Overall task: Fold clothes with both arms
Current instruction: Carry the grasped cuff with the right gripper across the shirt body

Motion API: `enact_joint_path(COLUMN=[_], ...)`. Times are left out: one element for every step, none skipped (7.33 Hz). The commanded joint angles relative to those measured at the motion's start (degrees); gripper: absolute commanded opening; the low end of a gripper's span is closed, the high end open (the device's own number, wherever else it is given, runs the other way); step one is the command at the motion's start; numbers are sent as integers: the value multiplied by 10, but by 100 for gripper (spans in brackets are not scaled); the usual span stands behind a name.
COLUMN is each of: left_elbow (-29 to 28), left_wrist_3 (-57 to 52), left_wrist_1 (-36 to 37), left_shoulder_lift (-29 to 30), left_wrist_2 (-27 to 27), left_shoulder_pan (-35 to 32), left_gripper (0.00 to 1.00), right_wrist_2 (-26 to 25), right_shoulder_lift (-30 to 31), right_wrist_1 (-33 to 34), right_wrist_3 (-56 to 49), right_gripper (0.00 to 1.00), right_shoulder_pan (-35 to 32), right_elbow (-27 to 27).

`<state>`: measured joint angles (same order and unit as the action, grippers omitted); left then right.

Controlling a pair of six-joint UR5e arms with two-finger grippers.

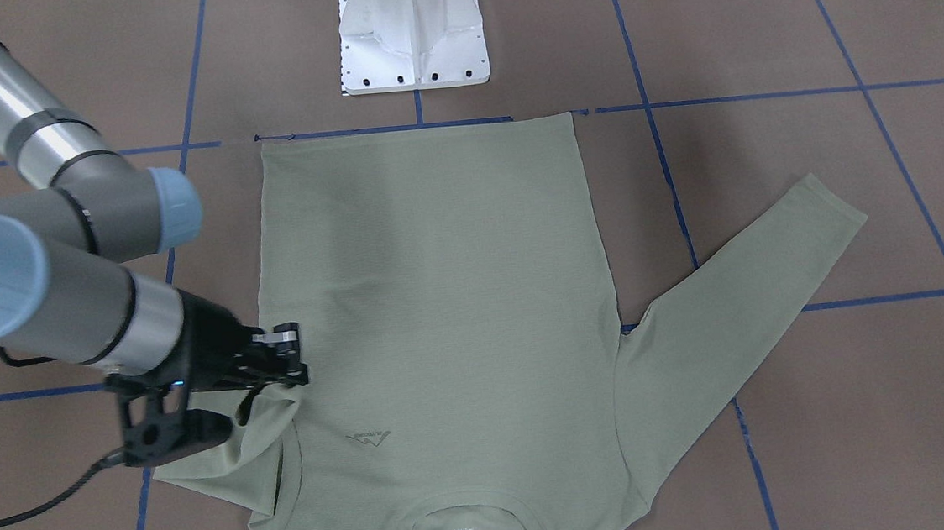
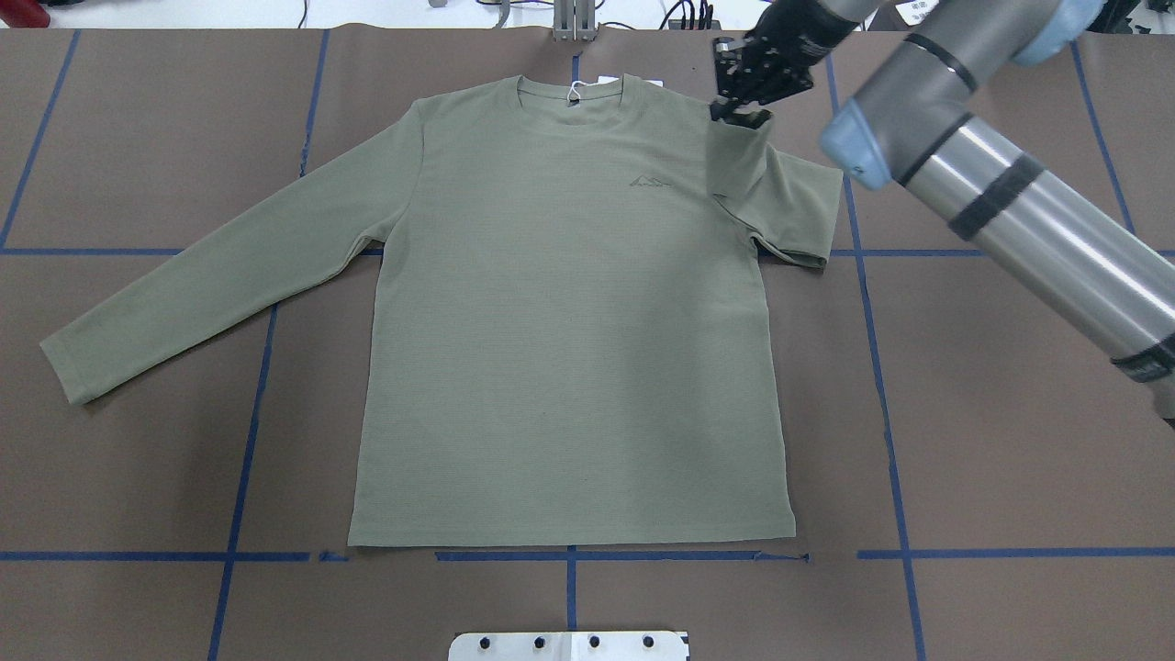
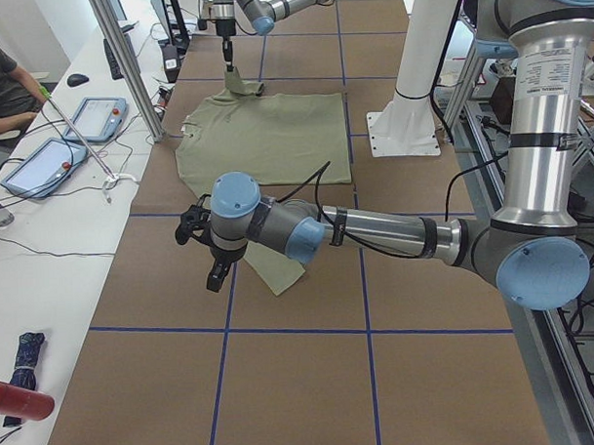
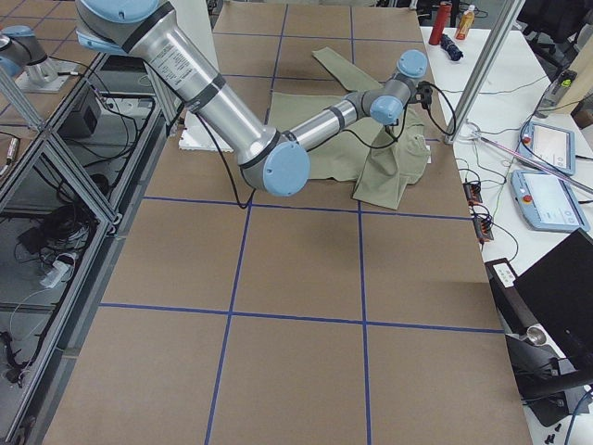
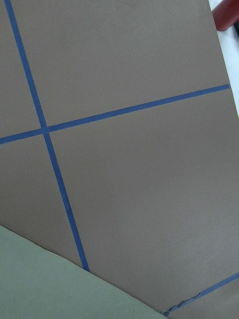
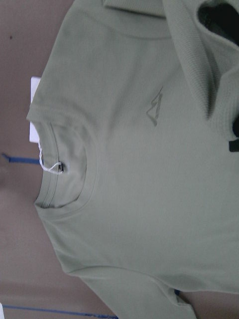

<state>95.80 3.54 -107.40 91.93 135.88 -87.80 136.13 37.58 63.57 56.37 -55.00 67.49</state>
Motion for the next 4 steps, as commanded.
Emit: enact_joint_path(left_elbow=[-3, -4, -7, -5], left_wrist_3=[0, 0, 0, 1], left_wrist_1=[0, 0, 0, 0], left_shoulder_lift=[0, -1, -1, -1], left_wrist_2=[0, 0, 0, 0], left_shoulder_pan=[0, 0, 0, 0], left_gripper=[100, 100, 100, 100], right_wrist_2=[-121, -173, -218, -254], right_shoulder_lift=[-127, -157, -170, -172], right_wrist_1=[-5, -8, -32, -40], right_wrist_3=[10, 10, 11, 11], right_gripper=[0, 0, 0, 0], right_shoulder_pan=[74, 114, 145, 168], right_elbow=[-75, -82, -87, -87])
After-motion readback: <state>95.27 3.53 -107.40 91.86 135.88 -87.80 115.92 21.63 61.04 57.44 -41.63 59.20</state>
